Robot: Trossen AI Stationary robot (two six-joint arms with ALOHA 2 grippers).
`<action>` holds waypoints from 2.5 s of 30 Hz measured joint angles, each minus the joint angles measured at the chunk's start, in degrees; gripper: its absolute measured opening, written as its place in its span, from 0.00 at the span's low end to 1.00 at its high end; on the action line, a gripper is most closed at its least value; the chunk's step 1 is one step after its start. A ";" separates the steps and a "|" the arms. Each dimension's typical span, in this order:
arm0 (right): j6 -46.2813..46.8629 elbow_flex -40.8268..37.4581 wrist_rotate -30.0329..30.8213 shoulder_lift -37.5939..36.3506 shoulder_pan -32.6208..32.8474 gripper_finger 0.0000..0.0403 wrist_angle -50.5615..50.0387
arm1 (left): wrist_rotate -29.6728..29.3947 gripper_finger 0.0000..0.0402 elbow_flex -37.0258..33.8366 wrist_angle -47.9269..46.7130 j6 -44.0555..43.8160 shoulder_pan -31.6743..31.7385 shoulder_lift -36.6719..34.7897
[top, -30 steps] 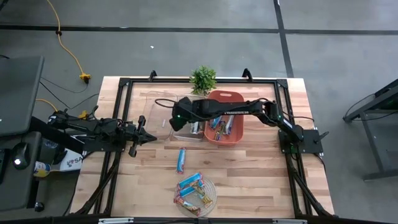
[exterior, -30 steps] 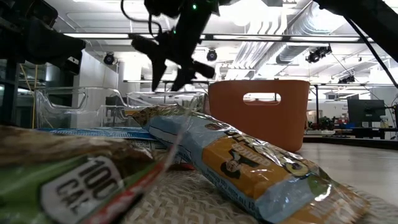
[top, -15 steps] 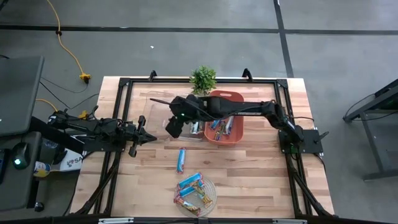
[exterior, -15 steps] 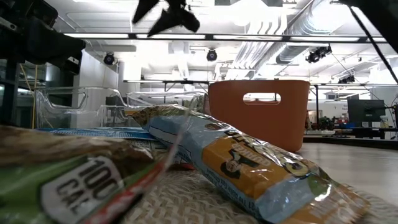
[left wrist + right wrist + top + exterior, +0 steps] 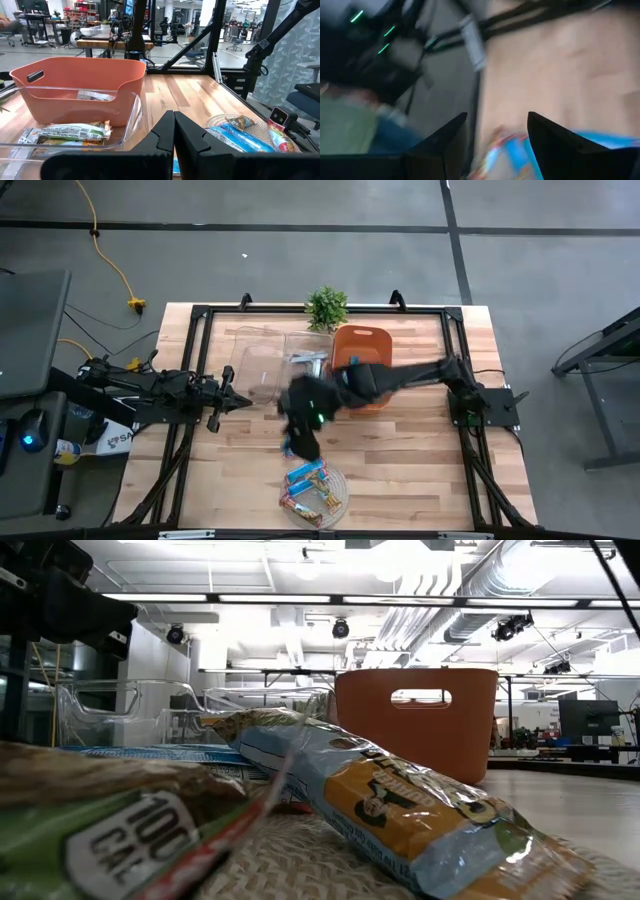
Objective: Pick and place Granola Bars by type
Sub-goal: Put the yellow granola bar into the right transparent bin
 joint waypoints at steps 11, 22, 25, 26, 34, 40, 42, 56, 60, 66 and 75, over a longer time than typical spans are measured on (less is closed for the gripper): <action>12.25 0.00 4.41 -0.02 17.79 0.47 -14.32 | 0.05 0.00 0.00 0.00 -0.01 0.00 0.01; 39.83 -3.23 42.35 0.13 31.88 0.47 -19.01 | 0.03 0.00 0.02 0.00 -0.02 0.02 0.00; 44.40 -8.03 43.90 0.26 33.42 0.47 -15.13 | 0.03 0.00 0.01 0.01 -0.01 0.01 0.00; 45.08 -10.18 43.65 0.26 33.49 0.47 -12.73 | 0.03 0.00 0.02 0.01 0.01 0.00 0.01; 46.11 -25.50 43.57 0.33 31.48 0.47 6.46 | 0.02 0.00 0.00 0.01 -0.01 -0.01 0.02; 44.07 -33.06 40.54 0.33 28.40 0.47 14.83 | 0.01 0.00 0.00 0.00 0.00 -0.01 0.02; 44.05 -34.52 38.61 0.33 27.42 0.48 15.55 | 0.01 0.00 -0.01 0.01 -0.01 -0.01 0.02; 38.63 -37.24 36.40 0.33 23.33 0.66 18.86 | 0.01 0.00 0.00 0.02 -0.01 0.01 0.02; 37.52 -37.24 36.66 0.33 22.88 0.67 18.85 | 0.01 0.00 0.02 0.00 -0.02 -0.01 0.02; 37.01 -37.24 37.01 0.33 22.69 0.67 18.83 | 0.01 0.00 0.01 0.02 0.00 0.01 0.02; 36.80 -37.23 38.48 0.33 22.67 0.67 18.83 | 0.01 0.00 0.02 0.02 -0.01 0.00 0.01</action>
